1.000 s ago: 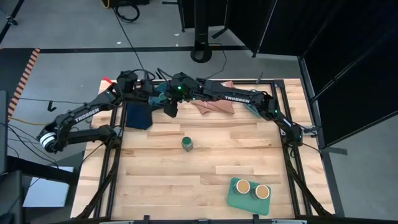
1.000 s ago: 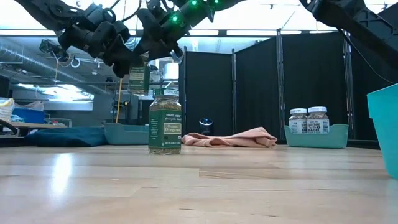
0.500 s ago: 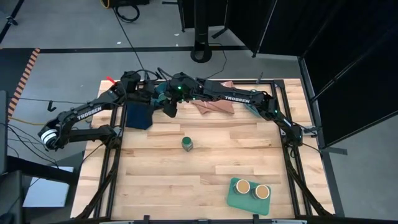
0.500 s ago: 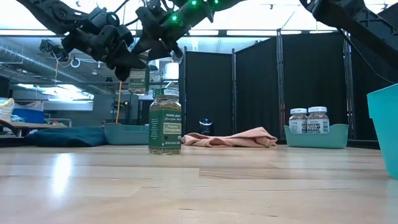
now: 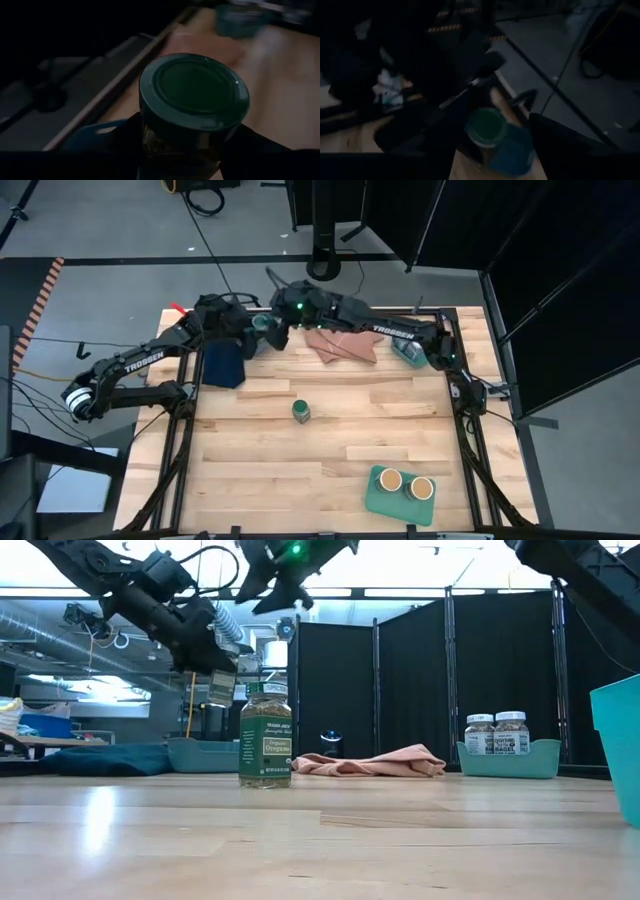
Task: Sort spices by type
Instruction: Put the right green seasoning bottle into the blue bin
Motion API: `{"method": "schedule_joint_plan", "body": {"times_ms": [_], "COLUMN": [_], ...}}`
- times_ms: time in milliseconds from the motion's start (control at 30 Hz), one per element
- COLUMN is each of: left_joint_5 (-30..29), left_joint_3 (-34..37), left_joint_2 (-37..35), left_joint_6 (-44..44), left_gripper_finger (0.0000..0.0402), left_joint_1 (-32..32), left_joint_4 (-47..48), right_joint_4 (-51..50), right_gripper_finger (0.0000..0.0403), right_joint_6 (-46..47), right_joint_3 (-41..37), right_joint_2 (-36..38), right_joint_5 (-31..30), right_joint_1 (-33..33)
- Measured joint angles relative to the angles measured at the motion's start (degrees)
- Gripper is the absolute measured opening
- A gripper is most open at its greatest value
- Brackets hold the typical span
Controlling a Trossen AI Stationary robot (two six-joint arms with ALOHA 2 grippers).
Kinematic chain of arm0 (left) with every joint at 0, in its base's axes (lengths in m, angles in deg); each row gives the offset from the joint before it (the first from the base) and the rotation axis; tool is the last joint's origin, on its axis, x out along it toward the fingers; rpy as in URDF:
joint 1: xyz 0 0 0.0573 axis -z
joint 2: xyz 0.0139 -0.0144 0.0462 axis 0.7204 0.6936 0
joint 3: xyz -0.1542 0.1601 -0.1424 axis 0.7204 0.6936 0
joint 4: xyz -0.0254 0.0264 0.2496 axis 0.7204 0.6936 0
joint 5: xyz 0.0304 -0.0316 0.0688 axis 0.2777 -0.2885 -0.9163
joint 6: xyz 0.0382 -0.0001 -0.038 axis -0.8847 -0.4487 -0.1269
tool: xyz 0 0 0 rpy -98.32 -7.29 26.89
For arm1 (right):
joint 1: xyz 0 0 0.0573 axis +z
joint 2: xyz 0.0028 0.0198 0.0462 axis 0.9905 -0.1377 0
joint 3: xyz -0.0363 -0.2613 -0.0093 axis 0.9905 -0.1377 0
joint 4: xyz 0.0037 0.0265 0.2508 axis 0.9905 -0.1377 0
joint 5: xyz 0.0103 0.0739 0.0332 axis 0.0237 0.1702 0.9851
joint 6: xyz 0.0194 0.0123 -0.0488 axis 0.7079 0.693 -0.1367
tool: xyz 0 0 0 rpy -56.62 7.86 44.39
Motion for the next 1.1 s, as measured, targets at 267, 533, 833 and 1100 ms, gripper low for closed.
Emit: {"method": "schedule_joint_plan", "body": {"times_ms": [267, 533, 833, 1100], "left_joint_5": [-11.8, -15.8, -21.0, -20.6], "left_joint_3": [3.6, 18.1, 25.6, 27.7], "left_joint_2": [-0.7, -5.5, -8.1, -7.6], "left_joint_6": [4.9, 11.1, 12.8, 12.8], "left_gripper_finger": [0.0200, 0.0200, 0.0200, 0.0200], "left_joint_1": [-0.1, -0.1, 0.0, 0.3], "left_joint_4": [-9.5, -24.2, -32.5, -33.4], "right_joint_4": [-0.2, -2.0, -3.8, -3.8], "right_gripper_finger": [0.0235, 0.0233, 0.0228, 0.0226], "right_joint_6": [-0.8, -1.5, -1.2, -1.0], "right_joint_3": [0.0, 0.0, 0.0, 0.0], "right_joint_2": [5.5, 8.3, 8.5, 8.5], "right_joint_5": [-1.6, -1.6, -1.6, -1.6], "right_joint_1": [-0.7, 0.2, 0.9, 0.9]}}
